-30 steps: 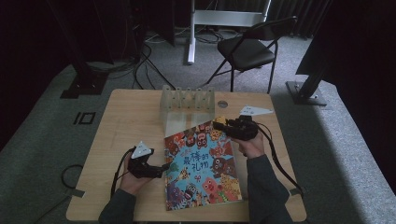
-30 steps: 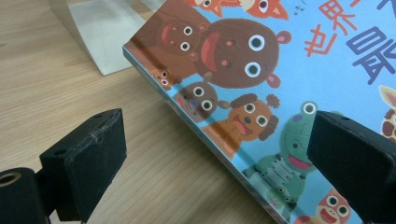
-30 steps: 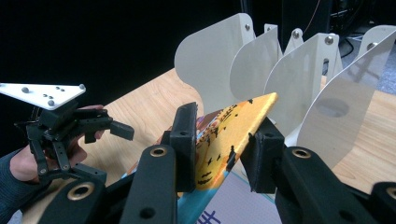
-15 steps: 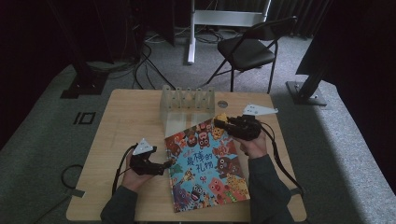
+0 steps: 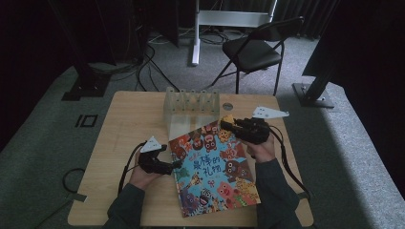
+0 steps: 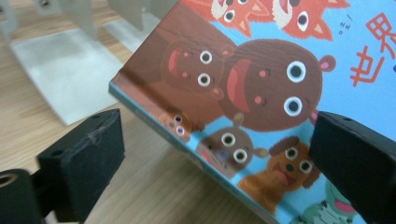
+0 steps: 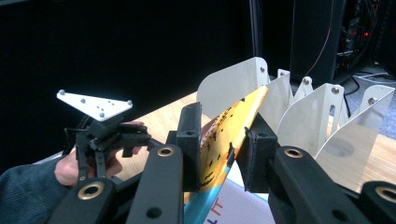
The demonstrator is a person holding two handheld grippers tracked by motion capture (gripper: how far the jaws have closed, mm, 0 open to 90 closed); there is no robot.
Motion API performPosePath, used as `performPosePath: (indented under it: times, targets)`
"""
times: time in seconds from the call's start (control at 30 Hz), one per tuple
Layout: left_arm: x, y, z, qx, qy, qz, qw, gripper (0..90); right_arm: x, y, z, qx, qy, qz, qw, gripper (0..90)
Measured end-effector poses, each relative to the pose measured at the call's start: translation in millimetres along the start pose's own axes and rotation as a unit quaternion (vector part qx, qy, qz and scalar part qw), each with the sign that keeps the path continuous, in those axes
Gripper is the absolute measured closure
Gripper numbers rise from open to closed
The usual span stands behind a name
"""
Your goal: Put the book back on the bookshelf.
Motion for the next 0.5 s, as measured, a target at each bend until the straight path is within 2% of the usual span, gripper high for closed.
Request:
performPosePath:
  times: [0.17, 0.2, 0.27, 0.5]
  targets:
    - [-5.9, 1.4, 6.6, 0.014, -0.002, -0.011, 0.9998, 2.2, -0.4, -1.5, 1.5, 0.007, -0.002, 0.003, 1.0, 73.1]
    - [-7.8, 2.3, 8.3, 0.025, 0.001, -0.032, 0.9992, 2.2, -0.7, -2.1, 2.1, 0.009, -0.001, 0.005, 0.9999, 73.1]
    - [-9.5, 3.2, 9.5, 0.033, -0.005, -0.058, 0.9978, 1.8, -2.6, -4.1, 3.7, 0.016, -0.003, 0.014, 0.9998, 73.2]
    - [-12.0, 8.5, 20.2, 0.053, -0.013, -0.091, 0.9944, 1.5, -4.3, -6.0, 5.3, 0.025, -0.007, 0.02, 0.9995, 73.3]
Point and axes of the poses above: each handheld gripper's, and its own axes: y roughly forward along the jaws, z roughly out of its top, x roughly to its right, the point moved 7 cm from there along y, roughly forward along the jaws, and after that the axes turned 10 degrees about -z, right-handed, at the moved point
